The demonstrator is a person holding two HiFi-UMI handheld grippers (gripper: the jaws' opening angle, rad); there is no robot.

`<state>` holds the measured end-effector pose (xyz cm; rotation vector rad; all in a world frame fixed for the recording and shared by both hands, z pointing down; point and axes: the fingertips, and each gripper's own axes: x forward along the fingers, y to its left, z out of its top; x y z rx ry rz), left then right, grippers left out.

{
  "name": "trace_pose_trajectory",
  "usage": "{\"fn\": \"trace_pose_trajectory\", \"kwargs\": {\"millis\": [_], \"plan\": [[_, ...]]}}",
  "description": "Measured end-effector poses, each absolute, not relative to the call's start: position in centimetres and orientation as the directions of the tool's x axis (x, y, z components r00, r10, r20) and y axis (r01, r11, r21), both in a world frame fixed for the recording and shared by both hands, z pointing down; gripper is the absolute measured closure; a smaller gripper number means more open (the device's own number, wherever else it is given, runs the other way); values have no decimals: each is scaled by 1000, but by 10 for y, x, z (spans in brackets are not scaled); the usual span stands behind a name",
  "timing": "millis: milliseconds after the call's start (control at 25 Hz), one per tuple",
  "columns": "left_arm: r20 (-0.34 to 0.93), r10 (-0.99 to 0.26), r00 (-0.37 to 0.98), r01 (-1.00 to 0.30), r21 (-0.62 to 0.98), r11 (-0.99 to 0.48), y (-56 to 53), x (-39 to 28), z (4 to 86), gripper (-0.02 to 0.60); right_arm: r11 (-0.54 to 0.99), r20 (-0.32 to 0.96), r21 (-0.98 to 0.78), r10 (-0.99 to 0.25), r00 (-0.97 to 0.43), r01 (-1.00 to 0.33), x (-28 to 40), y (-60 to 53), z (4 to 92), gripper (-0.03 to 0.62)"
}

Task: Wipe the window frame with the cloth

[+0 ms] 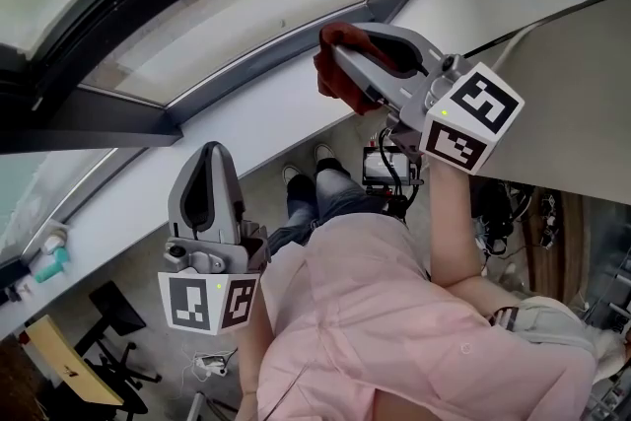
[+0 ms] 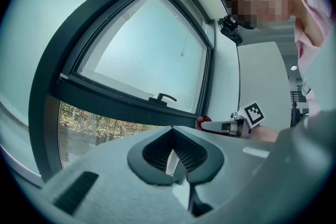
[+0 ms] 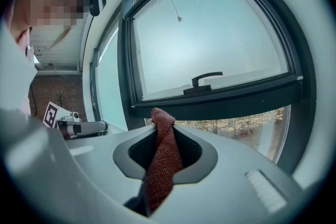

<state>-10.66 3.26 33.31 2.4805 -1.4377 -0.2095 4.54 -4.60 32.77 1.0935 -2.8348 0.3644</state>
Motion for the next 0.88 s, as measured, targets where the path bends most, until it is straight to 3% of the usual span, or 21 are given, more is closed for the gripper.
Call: {"fn": "trace_pose_trajectory", "kwargs": {"millis": [880], "plan": [[-19,-861,508,-824,281,-492,32,-114,322,584,714,136,-178,-664,-735,-677,42,-42,315,533]]}}
